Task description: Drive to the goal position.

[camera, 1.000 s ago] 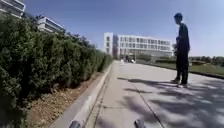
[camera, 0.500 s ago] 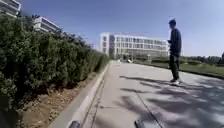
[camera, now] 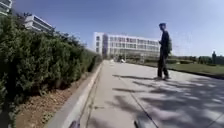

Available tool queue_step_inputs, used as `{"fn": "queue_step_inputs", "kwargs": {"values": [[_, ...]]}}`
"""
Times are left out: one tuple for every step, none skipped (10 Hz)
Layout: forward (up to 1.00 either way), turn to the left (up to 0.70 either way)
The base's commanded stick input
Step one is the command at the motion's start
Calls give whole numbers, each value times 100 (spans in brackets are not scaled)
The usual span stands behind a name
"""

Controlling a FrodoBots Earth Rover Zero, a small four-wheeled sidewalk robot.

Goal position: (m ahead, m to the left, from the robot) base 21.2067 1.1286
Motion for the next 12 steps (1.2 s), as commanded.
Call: {"fn": "queue_step_inputs", "kwargs": {"values": [[0, -67], [0, -65], [0, 0], [0, 0], [70, 0], [70, 0], [70, 0], [70, 0], [70, 0], [70, 0], [70, 0], [70, 0]]}}
